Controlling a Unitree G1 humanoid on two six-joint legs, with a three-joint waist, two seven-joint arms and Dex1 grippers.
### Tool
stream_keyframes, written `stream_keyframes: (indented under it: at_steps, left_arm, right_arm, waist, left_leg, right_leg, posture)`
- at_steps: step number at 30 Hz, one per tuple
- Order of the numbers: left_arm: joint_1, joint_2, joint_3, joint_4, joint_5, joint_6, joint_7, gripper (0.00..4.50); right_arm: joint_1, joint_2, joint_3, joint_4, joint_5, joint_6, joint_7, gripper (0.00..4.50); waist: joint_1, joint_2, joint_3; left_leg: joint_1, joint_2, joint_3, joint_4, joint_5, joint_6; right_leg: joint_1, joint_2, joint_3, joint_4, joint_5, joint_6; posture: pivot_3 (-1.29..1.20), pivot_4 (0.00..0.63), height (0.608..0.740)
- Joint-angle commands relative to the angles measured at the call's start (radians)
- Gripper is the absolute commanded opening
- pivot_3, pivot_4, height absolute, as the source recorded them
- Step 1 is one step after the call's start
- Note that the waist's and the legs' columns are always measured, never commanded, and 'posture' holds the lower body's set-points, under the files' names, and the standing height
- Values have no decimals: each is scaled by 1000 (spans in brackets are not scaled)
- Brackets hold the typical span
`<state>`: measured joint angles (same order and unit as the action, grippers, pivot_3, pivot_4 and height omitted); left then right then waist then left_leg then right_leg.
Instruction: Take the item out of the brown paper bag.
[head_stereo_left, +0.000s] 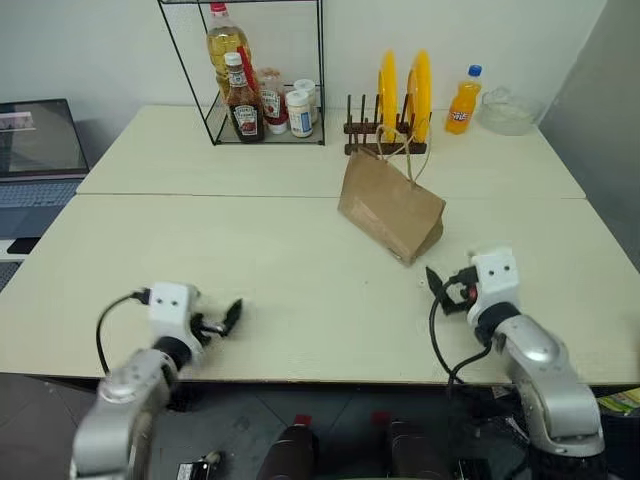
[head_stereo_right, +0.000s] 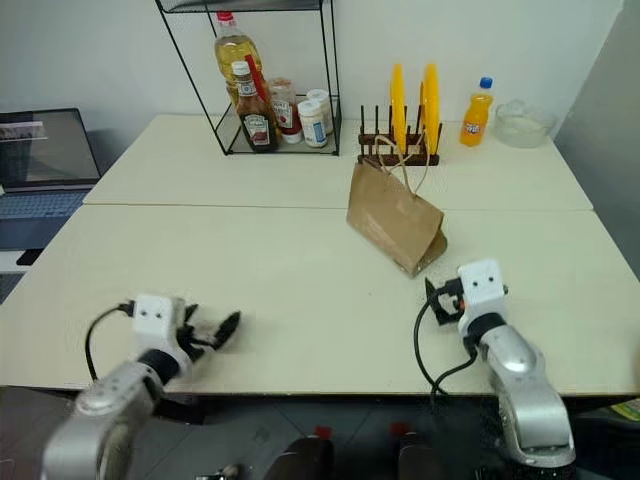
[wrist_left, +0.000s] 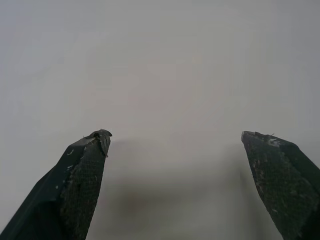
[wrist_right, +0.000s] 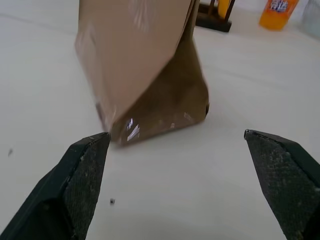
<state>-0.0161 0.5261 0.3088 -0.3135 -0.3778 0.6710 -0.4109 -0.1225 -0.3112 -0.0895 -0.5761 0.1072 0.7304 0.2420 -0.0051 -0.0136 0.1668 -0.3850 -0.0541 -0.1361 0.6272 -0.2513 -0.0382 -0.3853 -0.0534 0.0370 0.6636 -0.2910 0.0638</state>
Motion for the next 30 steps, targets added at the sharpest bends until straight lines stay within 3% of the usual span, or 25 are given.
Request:
stream_keyframes:
  at_steps: [1,8,15,21,23,30]
  left_arm:
    - [-158,116,-21,33,-70,33,-156,4463]
    - [-519,283,-187,129,-133,16,-498,4463]
    - [-810,272,-297,323,-119,-28,-692,4463]
    - [-866,252,-323,401,-76,-92,-733,4463]
    - [-856,250,-321,399,-71,-103,-734,4463]
    - [-798,258,-289,353,-86,-94,-722,4463]
  right_arm:
    - [-112,-44,-57,-62,69,91,38,4500]
    - [-397,-222,-63,57,193,249,187,4500]
    - [-669,-366,128,374,181,207,399,4500]
    - [-848,-316,229,650,155,182,469,4500]
    - [-891,-287,251,740,137,160,478,4500]
    - [-993,-197,263,1000,90,57,497,4500]
  waist:
    - [0,-1,1]
    - [-14,-1,2]
    - [-36,-2,9]
    - [-50,-3,10]
    - [-52,-5,11]
    - [-52,-6,12]
  left_leg:
    - [0,0,0,0,0,0]
    - [-4,-1,1,0,0,0]
    - [-9,-2,2,0,0,0]
    - [-13,-2,2,1,2,-3]
    - [-18,-3,4,3,3,-4]
    - [-18,-4,4,3,3,-4]
  right_leg:
    - [0,0,0,0,0,-1]
    - [-3,-1,1,0,3,-5]
    - [-7,-1,1,-1,4,-5]
    - [-12,-2,2,2,4,-5]
    - [-20,-2,5,7,4,-5]
    - [-24,-3,6,14,4,-5]
  posture:
    - [0,150,740]
    - [0,150,740]
    - [0,150,740]
    - [0,150,740]
    - [0,150,740]
    - [0,150,740]
